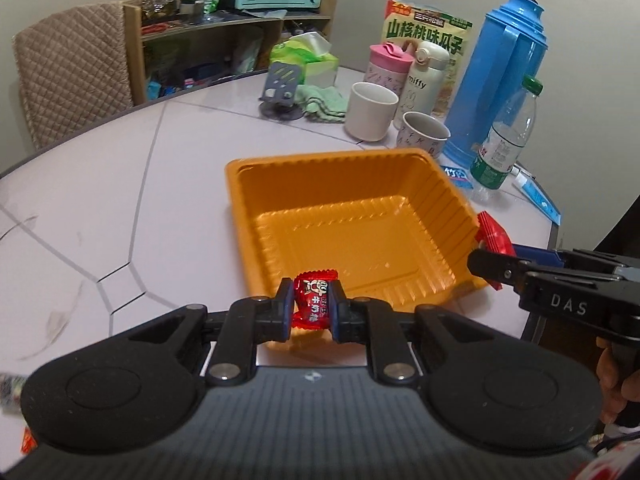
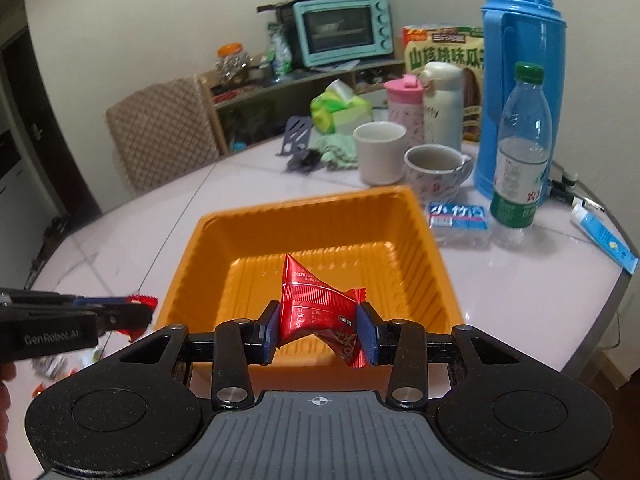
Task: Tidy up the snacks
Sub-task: 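Carry both candies over the orange tray and open both grippers to drop them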
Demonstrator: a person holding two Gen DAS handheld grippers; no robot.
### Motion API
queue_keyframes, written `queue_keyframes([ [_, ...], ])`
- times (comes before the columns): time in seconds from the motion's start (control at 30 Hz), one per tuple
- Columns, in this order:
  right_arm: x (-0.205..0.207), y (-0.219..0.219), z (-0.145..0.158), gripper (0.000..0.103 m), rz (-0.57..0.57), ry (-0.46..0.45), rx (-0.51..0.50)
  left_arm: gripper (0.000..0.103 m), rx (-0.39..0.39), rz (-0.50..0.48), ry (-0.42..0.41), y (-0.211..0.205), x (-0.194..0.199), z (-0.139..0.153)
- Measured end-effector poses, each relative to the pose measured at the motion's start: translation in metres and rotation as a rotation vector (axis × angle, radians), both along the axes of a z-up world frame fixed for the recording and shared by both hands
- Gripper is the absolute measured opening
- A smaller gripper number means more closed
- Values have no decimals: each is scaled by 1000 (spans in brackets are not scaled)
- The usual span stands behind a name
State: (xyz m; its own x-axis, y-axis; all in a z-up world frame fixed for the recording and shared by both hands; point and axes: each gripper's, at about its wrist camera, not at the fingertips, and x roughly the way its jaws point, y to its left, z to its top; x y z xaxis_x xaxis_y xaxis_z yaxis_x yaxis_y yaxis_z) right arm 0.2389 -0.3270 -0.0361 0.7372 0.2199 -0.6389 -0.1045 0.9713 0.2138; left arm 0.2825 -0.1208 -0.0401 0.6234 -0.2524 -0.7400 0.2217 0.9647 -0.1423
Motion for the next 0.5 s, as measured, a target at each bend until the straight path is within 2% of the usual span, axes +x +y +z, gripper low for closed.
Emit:
queue_keyframes([
  [0.5,52,-16,-34,41,-7,27,-12,16,9,-21,42,-45,54,-21],
])
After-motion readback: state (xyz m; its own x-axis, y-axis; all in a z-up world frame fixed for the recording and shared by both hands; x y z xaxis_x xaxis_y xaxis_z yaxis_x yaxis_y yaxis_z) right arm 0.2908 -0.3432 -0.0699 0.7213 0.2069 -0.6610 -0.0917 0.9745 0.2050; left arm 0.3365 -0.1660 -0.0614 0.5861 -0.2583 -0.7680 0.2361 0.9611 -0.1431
